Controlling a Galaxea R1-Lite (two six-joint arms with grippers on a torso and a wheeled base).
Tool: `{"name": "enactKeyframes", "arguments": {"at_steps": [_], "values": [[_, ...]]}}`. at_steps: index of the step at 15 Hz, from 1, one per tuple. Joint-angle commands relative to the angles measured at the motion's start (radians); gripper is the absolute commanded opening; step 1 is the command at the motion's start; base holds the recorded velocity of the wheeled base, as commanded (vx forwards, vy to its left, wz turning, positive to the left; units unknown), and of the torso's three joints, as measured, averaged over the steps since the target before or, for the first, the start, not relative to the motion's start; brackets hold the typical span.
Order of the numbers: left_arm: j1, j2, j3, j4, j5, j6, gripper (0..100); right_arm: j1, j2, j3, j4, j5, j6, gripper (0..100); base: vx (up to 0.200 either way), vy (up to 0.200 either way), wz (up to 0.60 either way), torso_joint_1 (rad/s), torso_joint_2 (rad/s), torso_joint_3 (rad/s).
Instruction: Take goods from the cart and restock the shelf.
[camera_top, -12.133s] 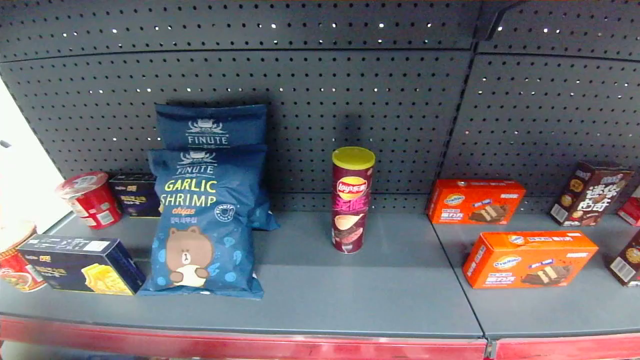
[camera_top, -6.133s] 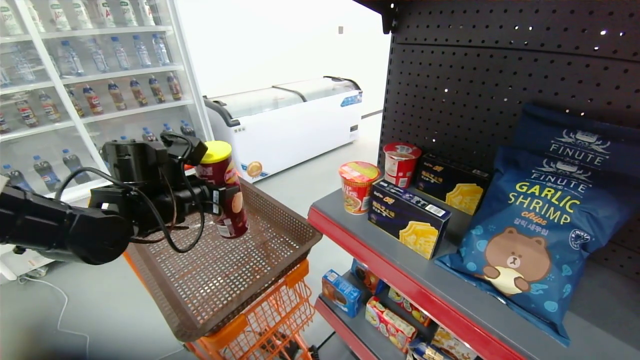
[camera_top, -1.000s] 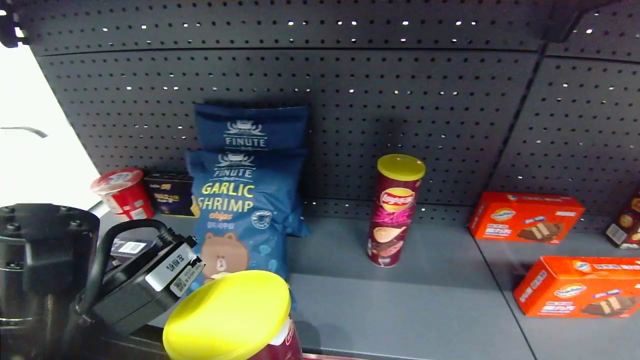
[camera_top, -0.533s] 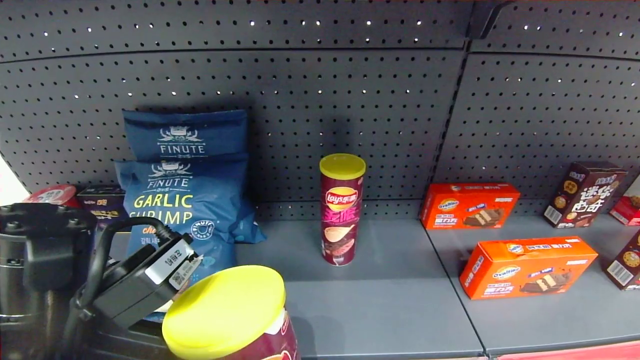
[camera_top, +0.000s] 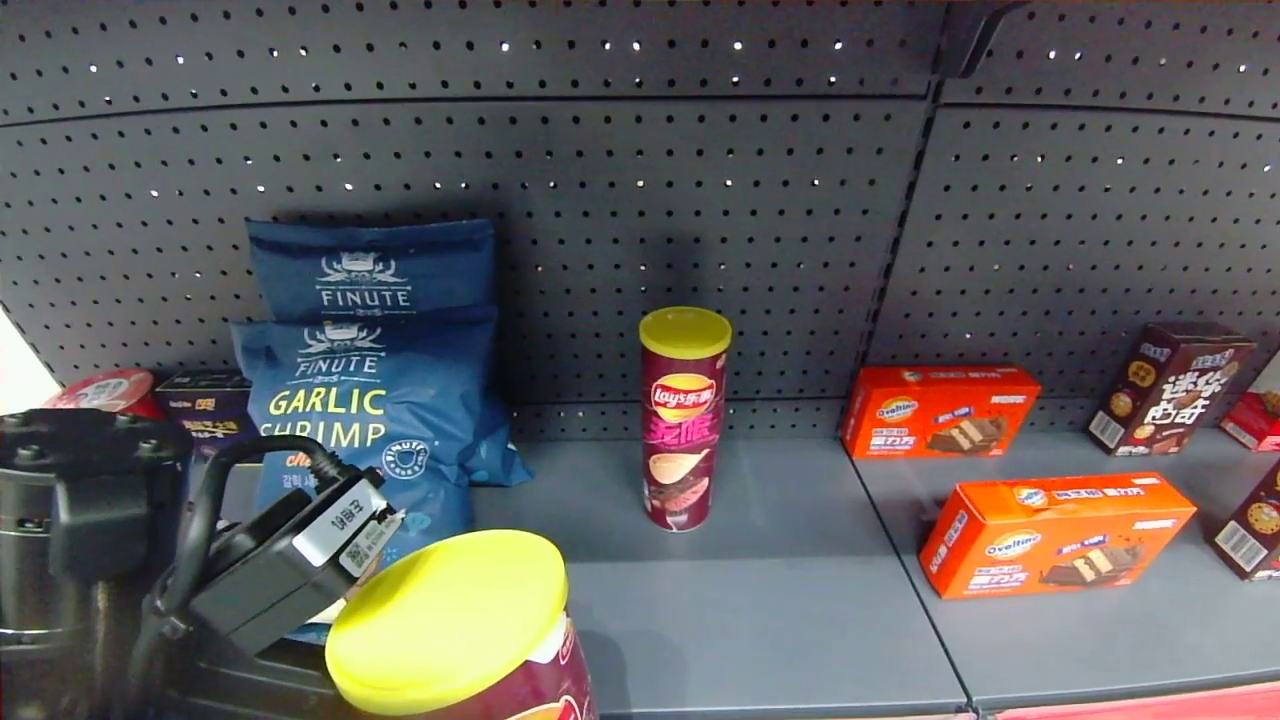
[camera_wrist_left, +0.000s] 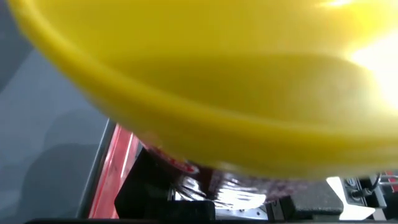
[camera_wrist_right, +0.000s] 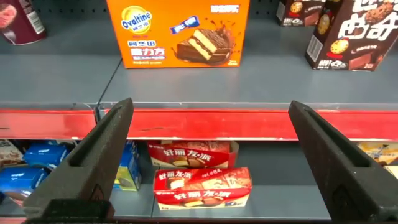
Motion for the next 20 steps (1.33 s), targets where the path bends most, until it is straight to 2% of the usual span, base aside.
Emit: {"name": "enactKeyframes", "arguments": {"at_steps": [1, 9, 12, 13, 14, 15, 17, 20], "values": [[0.007, -0.001, 0.004, 0.0, 0.001, 0.0, 0, 0.001, 0.0, 0.0, 0.0, 0.0, 0.0, 100, 0.0, 0.0, 0.0, 0.0, 0.0, 0.0], [0.008, -0.002, 0.005, 0.0, 0.002, -0.001, 0, -0.001, 0.0, 0.0, 0.0, 0.0, 0.002, 100, 0.0, 0.0, 0.0, 0.0, 0.0, 0.0], [0.007, -0.005, 0.002, 0.0, 0.03, 0.0, 0, -0.008, 0.015, -0.002, 0.003, -0.006, -0.02, 100, 0.0, 0.0, 0.0, 0.0, 0.0, 0.0], [0.008, -0.01, -0.001, 0.0, 0.031, 0.0, 0, -0.013, 0.038, -0.04, 0.003, -0.034, 0.0, 100, 0.0, 0.0, 0.0, 0.0, 0.0, 0.0], [0.007, -0.008, -0.009, 0.0, 0.033, -0.001, 0, 0.012, 0.176, -0.25, 0.018, -0.041, 0.051, 100, 0.0, 0.0, 0.0, 0.0, 0.0, 0.0], [-0.003, -0.002, -0.007, 0.0, 0.033, 0.0, 0, 0.062, 0.365, -0.38, 0.076, -0.004, 0.106, 100, 0.0, 0.0, 0.0, 0.0, 0.0, 0.0], [-0.003, 0.004, -0.009, 0.0, 0.042, 0.0, 0, 0.133, 0.447, -0.48, 0.084, 0.072, 0.031, 100, 0.0, 0.0, 0.0, 0.0, 0.0, 0.0], [0.007, 0.01, -0.009, -0.002, 0.054, 0.002, 0, 0.262, 0.641, -0.522, 0.037, 0.203, 0.023, 100, 0.0, 0.0, 0.0, 0.0, 0.0, 0.0]]}}
